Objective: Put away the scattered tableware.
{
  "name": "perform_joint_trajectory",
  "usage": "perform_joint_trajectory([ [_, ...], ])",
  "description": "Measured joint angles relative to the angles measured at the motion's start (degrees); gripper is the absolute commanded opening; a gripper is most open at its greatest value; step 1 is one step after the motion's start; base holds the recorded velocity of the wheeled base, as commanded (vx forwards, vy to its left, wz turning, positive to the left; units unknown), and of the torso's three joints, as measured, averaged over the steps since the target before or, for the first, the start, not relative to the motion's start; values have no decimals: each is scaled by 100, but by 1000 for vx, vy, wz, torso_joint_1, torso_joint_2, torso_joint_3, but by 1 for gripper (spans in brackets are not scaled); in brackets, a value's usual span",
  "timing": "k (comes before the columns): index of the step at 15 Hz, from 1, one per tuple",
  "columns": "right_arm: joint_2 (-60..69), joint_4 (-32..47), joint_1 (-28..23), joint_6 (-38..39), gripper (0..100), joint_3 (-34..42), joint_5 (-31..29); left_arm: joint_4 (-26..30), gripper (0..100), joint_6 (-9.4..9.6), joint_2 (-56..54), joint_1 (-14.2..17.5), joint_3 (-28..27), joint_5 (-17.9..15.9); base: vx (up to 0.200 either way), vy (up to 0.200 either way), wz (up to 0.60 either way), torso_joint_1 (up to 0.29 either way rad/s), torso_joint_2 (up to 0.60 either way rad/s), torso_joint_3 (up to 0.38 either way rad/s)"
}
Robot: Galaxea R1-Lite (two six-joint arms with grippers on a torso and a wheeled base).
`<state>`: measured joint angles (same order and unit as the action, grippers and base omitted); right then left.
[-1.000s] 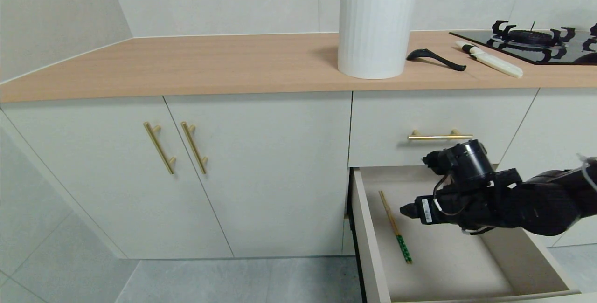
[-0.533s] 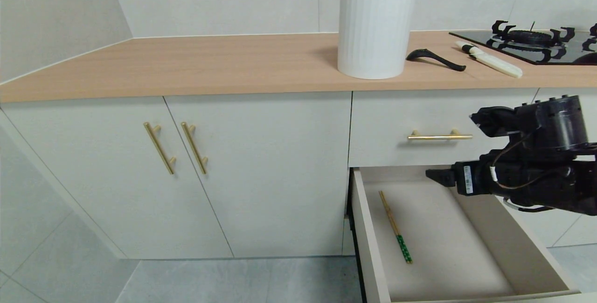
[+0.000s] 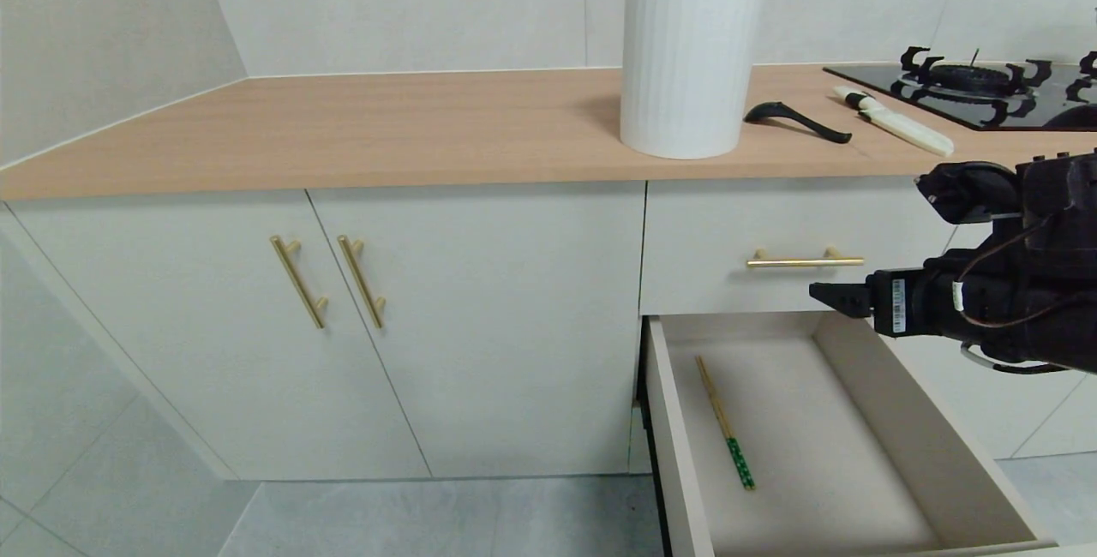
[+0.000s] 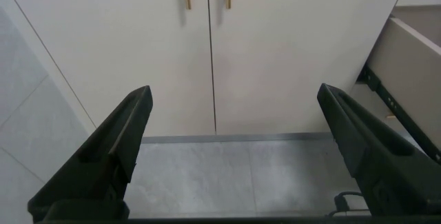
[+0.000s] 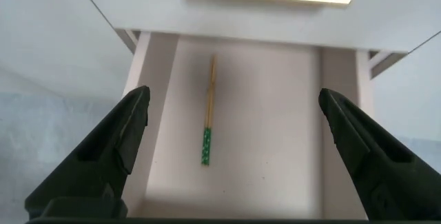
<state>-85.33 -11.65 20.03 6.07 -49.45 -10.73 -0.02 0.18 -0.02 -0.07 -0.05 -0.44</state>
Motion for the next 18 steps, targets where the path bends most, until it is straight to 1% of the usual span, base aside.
perform_joint_trajectory([
  [1, 11, 16, 0, 0, 100, 0, 2, 18, 100, 0, 0, 0, 5, 1, 0, 0, 0, 115, -242, -290],
  [7, 11, 11, -24, -2, 100, 5, 2, 13, 100, 0, 0, -2, 5, 0, 0, 0, 0, 180, -510, -293],
  [15, 5, 6, -201, -123, 100, -11, 15, 10, 100, 0, 0, 0, 5, 0, 0, 0, 0, 199, -481, -283],
  [18, 0, 5, -206, -129, 100, -28, 44, 12, 100, -2, 0, -4, 5, 0, 0, 0, 0, 137, -315, -168],
])
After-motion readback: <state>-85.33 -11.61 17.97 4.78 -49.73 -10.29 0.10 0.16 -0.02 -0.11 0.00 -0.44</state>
